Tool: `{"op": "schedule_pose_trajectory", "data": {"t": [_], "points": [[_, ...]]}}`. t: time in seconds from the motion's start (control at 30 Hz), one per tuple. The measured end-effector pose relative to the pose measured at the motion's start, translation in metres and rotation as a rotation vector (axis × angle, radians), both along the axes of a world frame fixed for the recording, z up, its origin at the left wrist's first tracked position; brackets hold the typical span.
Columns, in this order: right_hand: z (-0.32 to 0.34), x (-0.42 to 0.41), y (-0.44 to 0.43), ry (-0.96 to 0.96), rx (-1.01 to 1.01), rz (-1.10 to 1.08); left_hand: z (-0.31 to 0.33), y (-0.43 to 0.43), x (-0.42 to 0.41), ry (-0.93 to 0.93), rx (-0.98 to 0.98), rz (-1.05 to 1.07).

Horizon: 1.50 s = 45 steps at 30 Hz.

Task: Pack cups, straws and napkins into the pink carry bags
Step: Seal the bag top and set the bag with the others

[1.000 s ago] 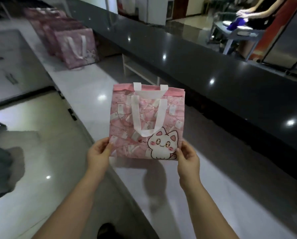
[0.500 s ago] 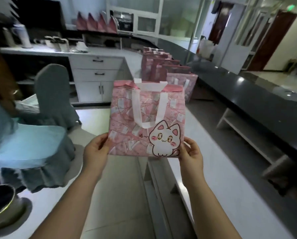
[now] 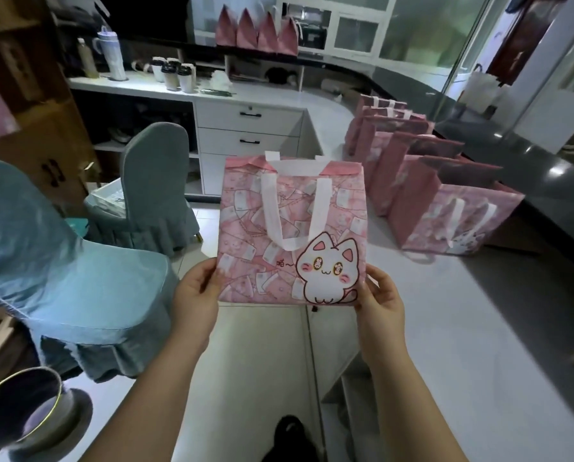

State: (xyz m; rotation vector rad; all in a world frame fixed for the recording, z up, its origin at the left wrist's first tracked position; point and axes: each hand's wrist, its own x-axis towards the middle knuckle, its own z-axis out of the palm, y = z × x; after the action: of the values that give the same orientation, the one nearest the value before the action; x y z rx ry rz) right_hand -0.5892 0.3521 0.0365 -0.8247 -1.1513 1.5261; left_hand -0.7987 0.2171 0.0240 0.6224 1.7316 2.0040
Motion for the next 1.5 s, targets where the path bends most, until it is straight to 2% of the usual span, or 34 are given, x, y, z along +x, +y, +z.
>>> {"op": "schedule_pose_trajectory", "data": {"t": [0.33, 0.67, 0.9, 1.17, 1.3, 1.5], "points": [[0.005, -0.137, 0.208, 0.042, 0.017, 0.104, 0.02, 0.187, -0.122, 0.073, -0.076, 0.133], [-0.014, -0.282, 0.36, 0.034, -0.01, 0.235, 0.002, 0.315, -0.257, 0.013, -0.1, 0.2], [-0.013, -0.405, 0.47, 0.056, -0.008, 0.216, -0.005, 0.433, -0.385, -0.008, -0.047, 0.168], [0.018, -0.546, 0.611, 0.084, 0.054, 0.121, 0.023, 0.602, -0.552, 0.021, 0.021, 0.07], [0.018, -0.588, 0.677, 0.09, 0.041, 0.041, 0.019, 0.684, -0.594, -0.045, 0.069, 0.026], [0.008, -0.648, 0.785, 0.058, -0.019, 0.016, -0.002, 0.8, -0.661, -0.037, 0.046, -0.013]]}}
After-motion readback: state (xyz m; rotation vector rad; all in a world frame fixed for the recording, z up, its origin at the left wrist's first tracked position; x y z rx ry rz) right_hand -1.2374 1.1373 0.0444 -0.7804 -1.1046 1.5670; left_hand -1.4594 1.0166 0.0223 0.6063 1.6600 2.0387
